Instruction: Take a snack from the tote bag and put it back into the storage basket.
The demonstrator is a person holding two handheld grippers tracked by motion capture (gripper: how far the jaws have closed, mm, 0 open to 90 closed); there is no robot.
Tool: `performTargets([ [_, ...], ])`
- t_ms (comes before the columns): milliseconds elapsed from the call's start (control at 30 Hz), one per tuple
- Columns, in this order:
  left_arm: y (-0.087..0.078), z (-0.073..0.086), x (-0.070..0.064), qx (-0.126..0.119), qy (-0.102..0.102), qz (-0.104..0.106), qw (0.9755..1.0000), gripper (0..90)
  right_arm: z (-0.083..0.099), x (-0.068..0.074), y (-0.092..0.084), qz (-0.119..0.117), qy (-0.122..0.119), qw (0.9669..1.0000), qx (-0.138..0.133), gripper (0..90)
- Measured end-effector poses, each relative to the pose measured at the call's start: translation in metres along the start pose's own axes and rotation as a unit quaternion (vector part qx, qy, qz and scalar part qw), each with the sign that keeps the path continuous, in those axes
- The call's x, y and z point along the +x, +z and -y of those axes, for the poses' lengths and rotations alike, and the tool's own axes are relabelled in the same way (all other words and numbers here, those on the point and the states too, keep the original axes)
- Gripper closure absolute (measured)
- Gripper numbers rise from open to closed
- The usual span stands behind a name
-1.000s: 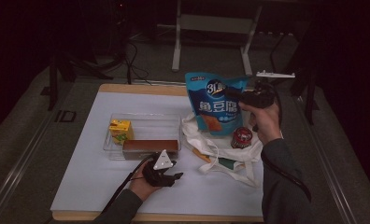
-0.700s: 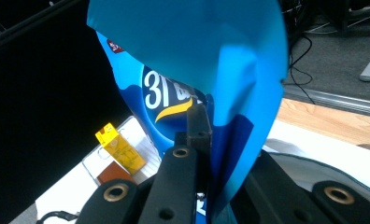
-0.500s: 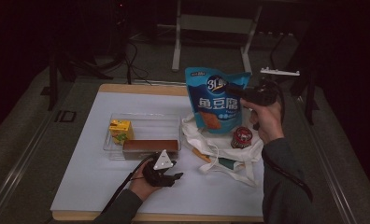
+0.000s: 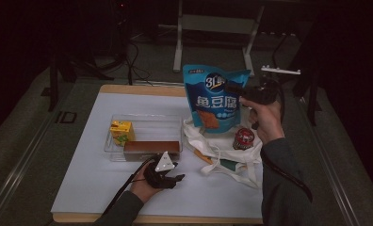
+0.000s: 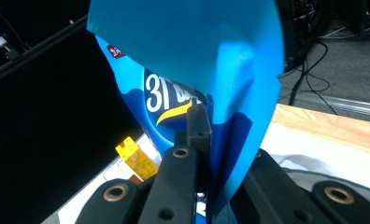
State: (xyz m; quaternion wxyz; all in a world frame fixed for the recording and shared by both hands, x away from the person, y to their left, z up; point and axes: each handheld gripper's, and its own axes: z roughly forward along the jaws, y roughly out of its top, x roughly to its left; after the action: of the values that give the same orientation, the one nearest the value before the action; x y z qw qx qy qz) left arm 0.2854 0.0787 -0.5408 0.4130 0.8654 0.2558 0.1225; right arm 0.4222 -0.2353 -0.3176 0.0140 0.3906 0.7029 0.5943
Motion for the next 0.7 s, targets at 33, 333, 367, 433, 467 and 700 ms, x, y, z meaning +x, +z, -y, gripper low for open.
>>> performTargets([
  [33, 0.0, 0.0, 0.0, 0.0, 0.0, 0.0, 1.0, 47.0, -0.001, 0.001, 0.0, -0.001, 0.0, 1.0, -0.001, 89.9],
  [333, 0.0, 0.0, 0.0, -0.001, -0.001, 0.0, 1.0, 47.0, -0.009, 0.01, 0.005, -0.012, 0.0, 0.9999, -0.006, 90.0],
  [367, 0.0, 0.0, 0.0, -0.001, -0.001, 0.0, 1.0, 47.0, -0.009, 0.011, 0.006, -0.013, -0.001, 0.9999, -0.007, 90.0],
  [433, 0.0, 0.0, 0.0, -0.001, -0.001, 0.001, 1.0, 47.0, -0.011, 0.013, 0.007, -0.015, -0.003, 0.9999, -0.008, 90.0],
  [467, 0.0, 0.0, 0.0, 0.0, -0.001, 0.001, 1.0, 47.0, -0.011, 0.014, 0.008, -0.016, -0.001, 0.9998, -0.007, 90.0],
  [700, 0.0, 0.0, 0.0, -0.002, -0.003, 0.001, 1.0, 47.0, -0.012, 0.019, 0.015, -0.025, 0.004, 0.9996, -0.012, 89.9],
])
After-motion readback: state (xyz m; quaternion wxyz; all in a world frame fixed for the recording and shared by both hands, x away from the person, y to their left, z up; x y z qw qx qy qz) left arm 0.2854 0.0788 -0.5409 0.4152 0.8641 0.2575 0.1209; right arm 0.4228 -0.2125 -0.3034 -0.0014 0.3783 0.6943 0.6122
